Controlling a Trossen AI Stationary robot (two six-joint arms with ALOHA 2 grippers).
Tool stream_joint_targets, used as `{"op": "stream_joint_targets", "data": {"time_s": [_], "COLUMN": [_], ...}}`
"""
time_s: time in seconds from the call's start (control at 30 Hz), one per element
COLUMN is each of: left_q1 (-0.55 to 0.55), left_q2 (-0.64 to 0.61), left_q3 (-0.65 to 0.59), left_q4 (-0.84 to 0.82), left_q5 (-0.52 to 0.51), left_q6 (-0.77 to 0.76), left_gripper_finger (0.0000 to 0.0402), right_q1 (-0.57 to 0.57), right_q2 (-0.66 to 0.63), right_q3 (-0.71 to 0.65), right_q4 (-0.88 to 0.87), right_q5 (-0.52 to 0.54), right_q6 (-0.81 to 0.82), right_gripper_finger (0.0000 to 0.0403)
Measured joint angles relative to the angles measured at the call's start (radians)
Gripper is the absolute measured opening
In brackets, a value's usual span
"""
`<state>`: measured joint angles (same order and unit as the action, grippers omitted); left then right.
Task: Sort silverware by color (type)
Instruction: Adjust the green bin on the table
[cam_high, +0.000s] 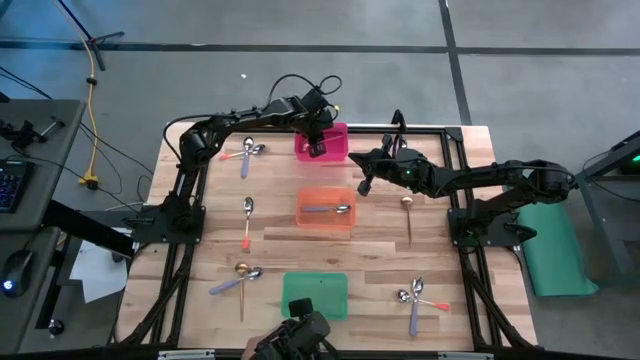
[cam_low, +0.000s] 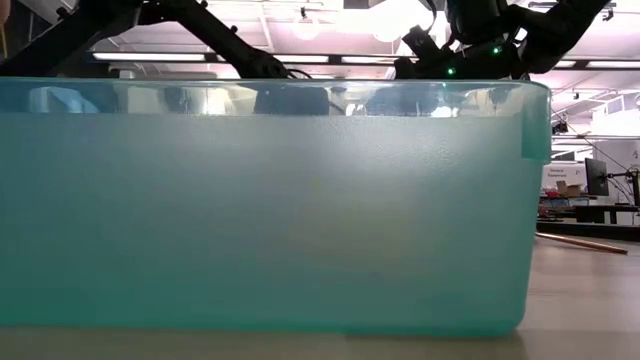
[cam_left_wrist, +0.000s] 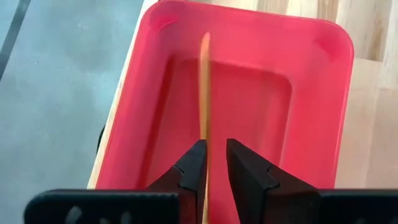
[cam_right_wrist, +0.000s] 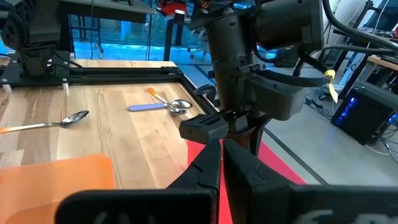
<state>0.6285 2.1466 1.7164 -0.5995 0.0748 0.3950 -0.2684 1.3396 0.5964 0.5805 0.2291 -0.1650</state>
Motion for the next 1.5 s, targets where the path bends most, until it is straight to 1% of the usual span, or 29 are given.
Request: {"op": "stream_joint_targets", "data": {"time_s": [0.13,0.3,0.4,0.5,0.6,0.73,0.83,0.93,1.03,1.13,1.23,1.37,1.5], "left_q1": [0.0,0.0,0.0,0.0,0.0,-0.014,-0.048,-0.101,-0.176,-0.269,-0.37,-0.513,-0.662], "left_q2": [-0.023,-0.064,-0.122,-0.205,-0.318,-0.499,-0.649,-0.793,-0.931,-1.051,-1.146,-1.233,-1.269], "left_q3": [0.0,-0.004,-0.074,-0.2,-0.361,-0.604,-0.784,-0.94,-1.066,-1.177,-1.27,-1.365,-1.436], "left_q4": [0.005,0.002,0.067,0.169,0.3,0.46,0.577,0.626,0.63,0.632,0.63,0.621,0.62], "left_q5": [-0.008,0.002,0.003,0.01,0.026,0.066,0.073,0.074,0.072,0.069,0.063,0.045,0.044], "left_q6": [0.013,0.022,0.018,0.011,0.002,-0.014,-0.046,-0.061,-0.087,-0.13,-0.179,-0.235,-0.27], "left_gripper_finger": [0.0043,0.0006,0.0003,0.0002,0.0001,0.0,0.0,0.0,0.0,0.0,0.0,0.0,0.0], "right_q1": [0.0,0.0,0.0,0.0,0.0,0.001,0.007,0.036,0.1,0.193,0.308,0.464,0.595], "right_q2": [0.0,0.0,0.0,0.0,0.0,0.0,0.0,0.0,0.0,0.0,0.0,0.0,0.0], "right_q3": [0.0,0.0,0.0,0.0,0.0,0.0,0.0,0.0,0.0,0.0,0.0,0.0,0.0], "right_q4": [-0.004,-0.009,-0.011,-0.013,-0.013,-0.012,-0.017,-0.025,-0.063,-0.123,-0.177,-0.233,-0.287], "right_q5": [0.0,0.0,0.0,0.0,0.0,0.0,-0.011,-0.045,-0.05,-0.047,0.006,0.094,0.129], "right_q6": [0.0,0.0,-0.022,-0.037,-0.042,-0.026,-0.004,0.008,0.026,0.053,0.102,0.164,0.251], "right_gripper_finger": [0.0,0.0,0.0,0.0,0.0,0.0,0.0,0.0,0.0,0.0,0.0,0.0,0.0]}}
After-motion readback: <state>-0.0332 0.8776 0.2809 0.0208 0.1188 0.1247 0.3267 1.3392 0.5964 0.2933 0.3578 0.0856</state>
